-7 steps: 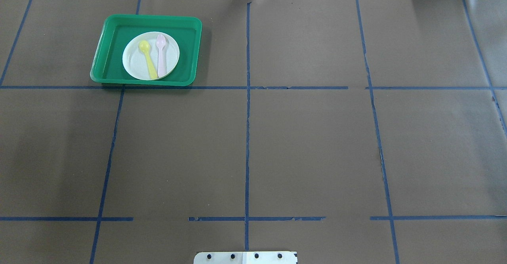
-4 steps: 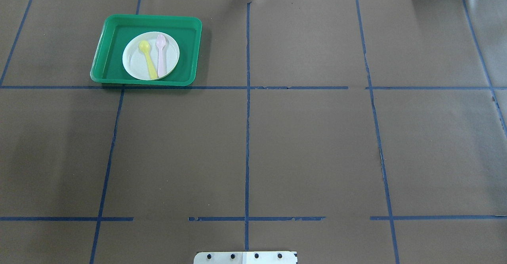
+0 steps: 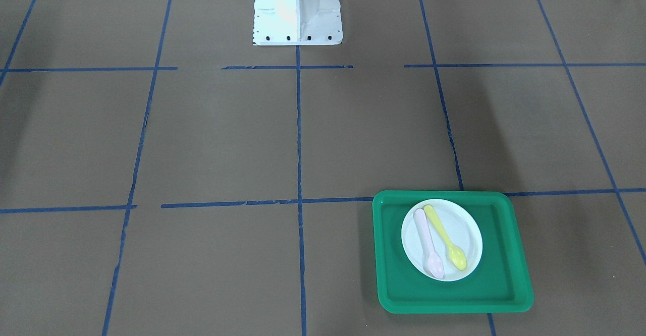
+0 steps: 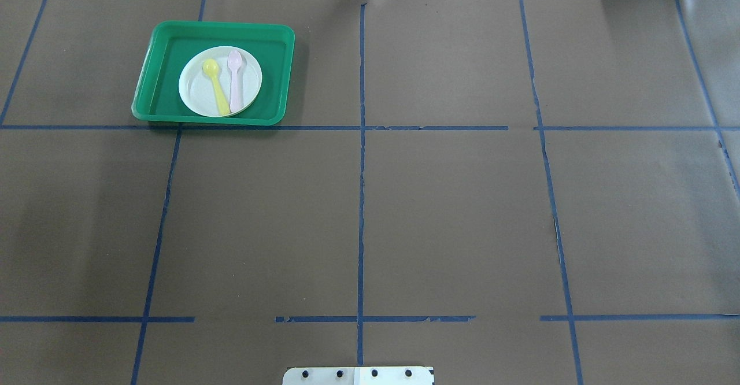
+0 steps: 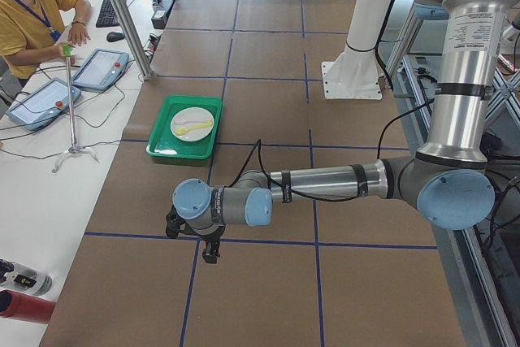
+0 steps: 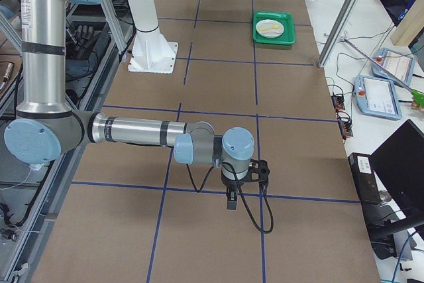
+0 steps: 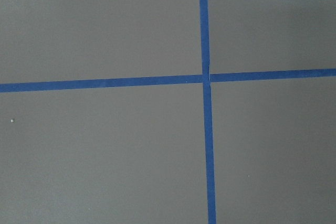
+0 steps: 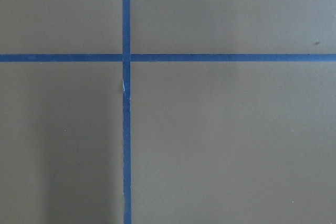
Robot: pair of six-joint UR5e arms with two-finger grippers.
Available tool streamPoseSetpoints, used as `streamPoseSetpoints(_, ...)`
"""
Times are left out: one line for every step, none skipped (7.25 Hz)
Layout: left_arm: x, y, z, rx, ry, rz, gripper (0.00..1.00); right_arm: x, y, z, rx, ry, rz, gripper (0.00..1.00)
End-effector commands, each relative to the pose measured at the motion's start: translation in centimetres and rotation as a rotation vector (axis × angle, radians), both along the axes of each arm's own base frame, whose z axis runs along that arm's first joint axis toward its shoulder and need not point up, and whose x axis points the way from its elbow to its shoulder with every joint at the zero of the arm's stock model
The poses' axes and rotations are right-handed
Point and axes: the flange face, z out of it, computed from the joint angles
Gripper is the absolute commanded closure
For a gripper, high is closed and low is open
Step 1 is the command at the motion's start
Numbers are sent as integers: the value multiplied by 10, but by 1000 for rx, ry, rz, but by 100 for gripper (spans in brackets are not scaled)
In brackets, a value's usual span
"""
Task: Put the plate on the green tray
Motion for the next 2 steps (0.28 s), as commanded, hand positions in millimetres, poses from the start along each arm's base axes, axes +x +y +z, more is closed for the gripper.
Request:
streamPoseSetpoints(-1, 0, 0, 0, 0, 0, 0, 0, 0, 0, 0, 0, 0, 0)
streamPoseSetpoints(-1, 0, 0, 0, 0, 0, 0, 0, 0, 0, 0, 0, 0, 0)
